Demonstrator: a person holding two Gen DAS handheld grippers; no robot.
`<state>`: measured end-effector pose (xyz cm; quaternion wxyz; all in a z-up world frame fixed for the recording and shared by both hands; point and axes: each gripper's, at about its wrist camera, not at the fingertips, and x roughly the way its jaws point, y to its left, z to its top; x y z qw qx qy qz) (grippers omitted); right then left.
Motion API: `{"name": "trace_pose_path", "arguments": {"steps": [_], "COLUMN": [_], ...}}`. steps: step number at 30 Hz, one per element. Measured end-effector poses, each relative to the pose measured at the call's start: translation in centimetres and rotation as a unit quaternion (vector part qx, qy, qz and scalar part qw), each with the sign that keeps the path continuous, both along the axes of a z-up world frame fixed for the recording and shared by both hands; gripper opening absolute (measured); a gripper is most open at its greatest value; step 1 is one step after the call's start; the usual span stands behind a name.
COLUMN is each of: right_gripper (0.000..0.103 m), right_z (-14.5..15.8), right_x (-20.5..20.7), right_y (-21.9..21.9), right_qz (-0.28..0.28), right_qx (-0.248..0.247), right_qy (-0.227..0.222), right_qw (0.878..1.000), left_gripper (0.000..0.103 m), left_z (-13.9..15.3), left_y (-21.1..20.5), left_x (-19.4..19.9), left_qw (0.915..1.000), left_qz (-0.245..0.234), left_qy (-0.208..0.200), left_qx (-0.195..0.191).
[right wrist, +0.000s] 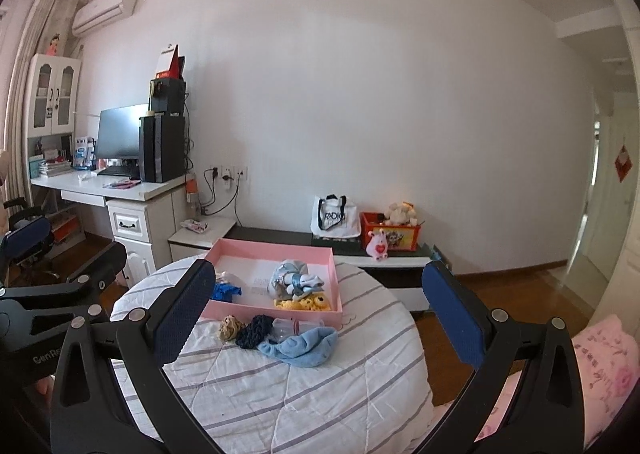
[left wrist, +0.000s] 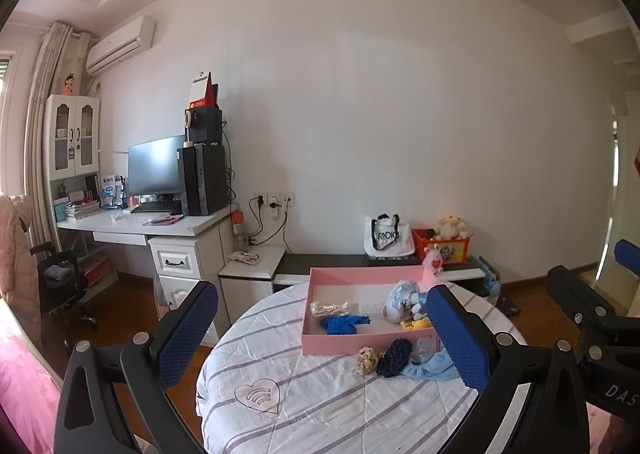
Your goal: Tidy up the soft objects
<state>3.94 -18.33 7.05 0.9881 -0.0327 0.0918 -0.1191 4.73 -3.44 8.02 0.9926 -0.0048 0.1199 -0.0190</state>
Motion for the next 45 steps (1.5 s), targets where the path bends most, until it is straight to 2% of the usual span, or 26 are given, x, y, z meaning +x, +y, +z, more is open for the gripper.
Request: {"name": "trace_pose_path", "arguments": {"steps": [10, 26, 35, 45], "right_gripper": [0.103, 0.103, 0.103, 0.103], "right_z": [0.5, 0.5, -0.1, -1.9], "right_x": [-1.0, -0.9, 0.2, 2.7], "right_y": [0.4, 0.4, 0.0, -0.9], "right_qz": [-0.002, -0.002, -0.003, -0.005], "right_qx": [-0.008, -0.008, -0.007, 0.011], "right_qy": [-0.016, -0.011, 0.002, 0.044], "right_qw": [1.0, 1.0, 1.0, 0.999], "left_gripper": [0.103, 0.103, 0.103, 0.103], "left_z": [0.0, 0.0, -0.3, -1.2], "left_y": [-0.5, -0.5, -0.5, -0.4], "left_x": [-0.4, -0.6, -0.2, 1.4], "left_qw": [0.9999, 0.9999, 0.9999, 0.9991], "left_qz": [0.004, 0.007, 0.008, 0.011], "left_qy": [-0.012, -0.009, 0.001, 0.034], "left_qx": [0.004, 0.008, 0.012, 0.021]}}
